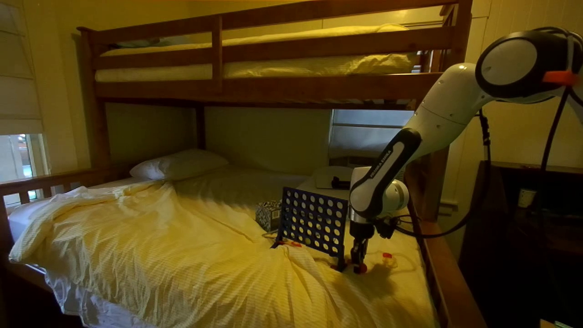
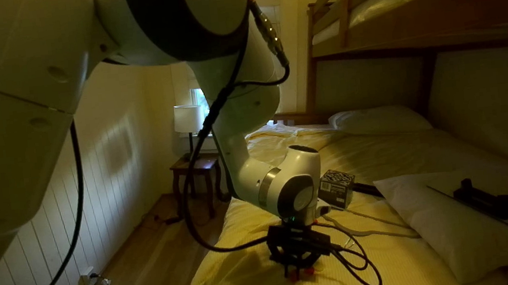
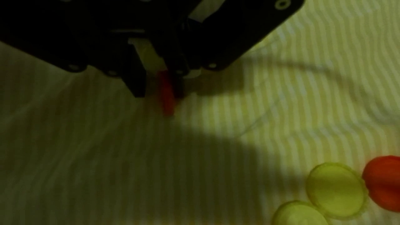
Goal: Put the orange chip into the connect four game
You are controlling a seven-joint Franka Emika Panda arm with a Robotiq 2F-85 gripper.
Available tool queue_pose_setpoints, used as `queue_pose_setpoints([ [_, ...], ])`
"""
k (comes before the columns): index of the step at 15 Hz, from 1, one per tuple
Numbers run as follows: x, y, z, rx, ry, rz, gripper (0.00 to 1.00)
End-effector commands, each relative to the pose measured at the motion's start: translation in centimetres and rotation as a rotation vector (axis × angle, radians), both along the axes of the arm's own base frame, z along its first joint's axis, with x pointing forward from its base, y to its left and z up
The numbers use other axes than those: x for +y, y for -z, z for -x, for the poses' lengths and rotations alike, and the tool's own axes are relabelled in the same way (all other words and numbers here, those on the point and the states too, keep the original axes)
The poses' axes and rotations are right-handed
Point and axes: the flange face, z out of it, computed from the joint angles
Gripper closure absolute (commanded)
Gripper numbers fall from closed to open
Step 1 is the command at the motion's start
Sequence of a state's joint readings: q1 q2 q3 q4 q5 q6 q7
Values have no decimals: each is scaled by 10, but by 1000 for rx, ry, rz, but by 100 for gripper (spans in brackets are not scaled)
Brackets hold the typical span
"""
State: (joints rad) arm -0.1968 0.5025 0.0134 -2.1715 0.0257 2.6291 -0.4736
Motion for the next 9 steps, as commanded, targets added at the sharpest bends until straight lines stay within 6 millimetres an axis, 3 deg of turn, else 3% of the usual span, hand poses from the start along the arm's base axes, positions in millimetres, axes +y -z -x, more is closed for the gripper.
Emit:
queue_pose_setpoints([
  [1, 0, -8, 8, -8, 2, 19, 71],
  [9, 1, -15, 12, -14, 6, 25, 72],
])
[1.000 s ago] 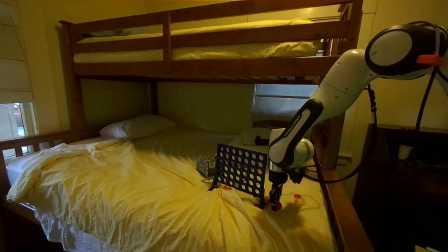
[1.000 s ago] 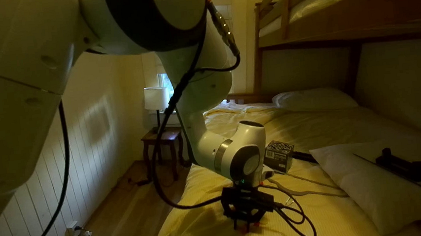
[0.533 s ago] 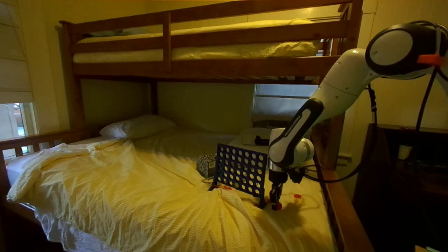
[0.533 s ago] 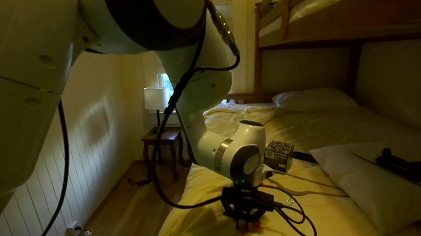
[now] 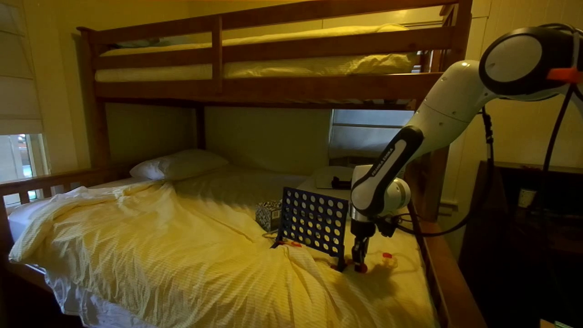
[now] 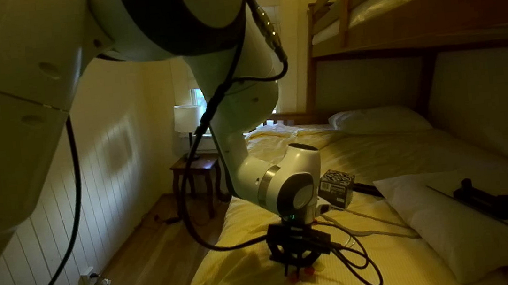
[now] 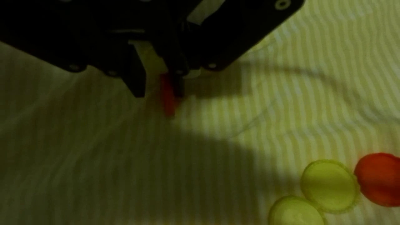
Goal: Put the orange chip into the connect four game
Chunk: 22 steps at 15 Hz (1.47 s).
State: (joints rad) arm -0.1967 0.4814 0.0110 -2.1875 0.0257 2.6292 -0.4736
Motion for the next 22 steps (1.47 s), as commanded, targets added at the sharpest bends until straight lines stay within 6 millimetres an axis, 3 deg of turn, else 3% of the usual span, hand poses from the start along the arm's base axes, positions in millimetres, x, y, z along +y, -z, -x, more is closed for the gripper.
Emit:
queue_pose_setpoints([
  [1, 1, -9, 9, -8, 5, 24, 73],
  [4, 1, -10, 10, -5, 9, 26, 74],
  [7, 1, -10, 10, -4, 13, 27, 98],
  [14, 2, -13, 16, -2, 22, 35, 98],
  [18, 7, -37, 49, -14, 23, 33, 98],
  [22, 5, -78, 80, -72, 32, 59, 98],
])
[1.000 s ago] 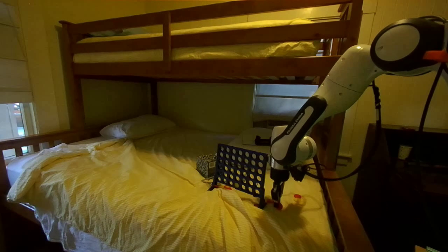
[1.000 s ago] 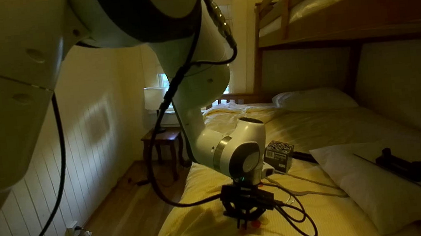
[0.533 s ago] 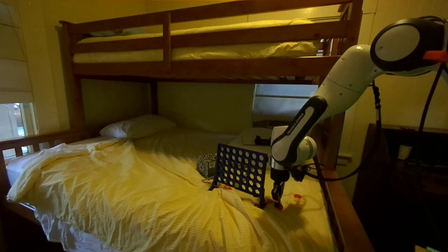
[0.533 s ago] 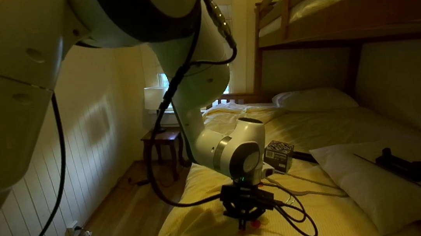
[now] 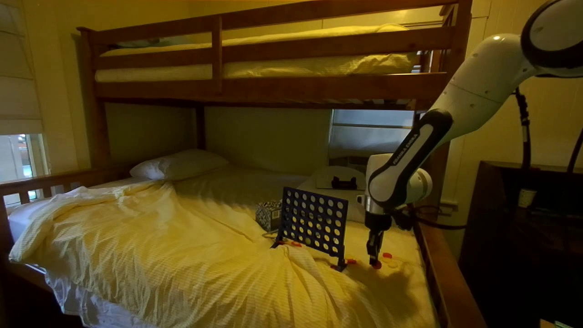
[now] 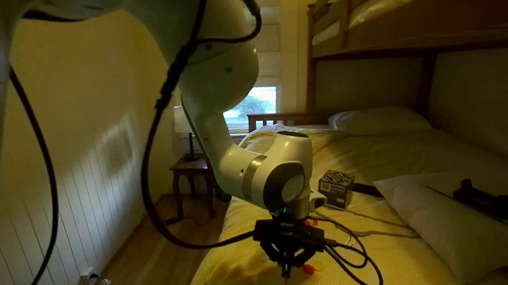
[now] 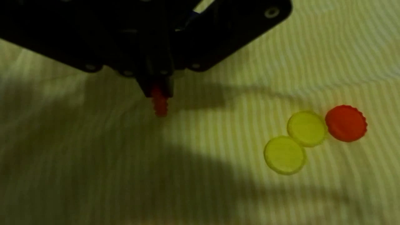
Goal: Put the orange chip into the connect four game
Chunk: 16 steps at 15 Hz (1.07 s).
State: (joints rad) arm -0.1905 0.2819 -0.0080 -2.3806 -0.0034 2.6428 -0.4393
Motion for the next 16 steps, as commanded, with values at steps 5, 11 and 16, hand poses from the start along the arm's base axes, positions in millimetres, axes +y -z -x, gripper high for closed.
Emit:
queue_pose_setpoints([
  [5, -5, -97, 49, -165, 36, 67, 98],
  [11, -10, -168, 65, -308, 63, 58, 98],
  [16, -11, -215, 60, -389, 79, 12, 98],
])
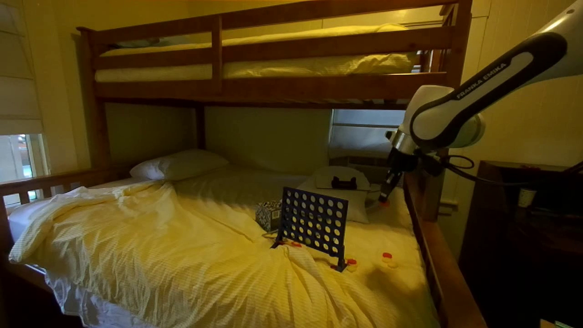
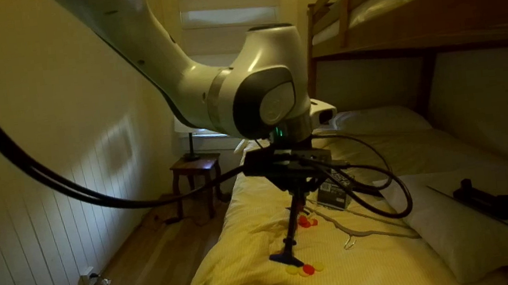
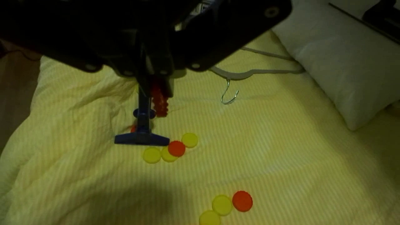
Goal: Put the orange chip into the connect four game
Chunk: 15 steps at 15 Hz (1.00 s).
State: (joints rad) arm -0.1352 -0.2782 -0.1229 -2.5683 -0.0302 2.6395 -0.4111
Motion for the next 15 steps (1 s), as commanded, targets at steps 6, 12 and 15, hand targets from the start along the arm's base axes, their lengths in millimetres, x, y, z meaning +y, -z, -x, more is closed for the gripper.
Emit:
queue_pose_setpoints([
  [6, 12, -48, -13, -59, 11, -138, 98],
  [12, 14, -53, -18, -69, 31, -142, 93],
  [15, 14, -52, -17, -66, 32, -142, 93],
])
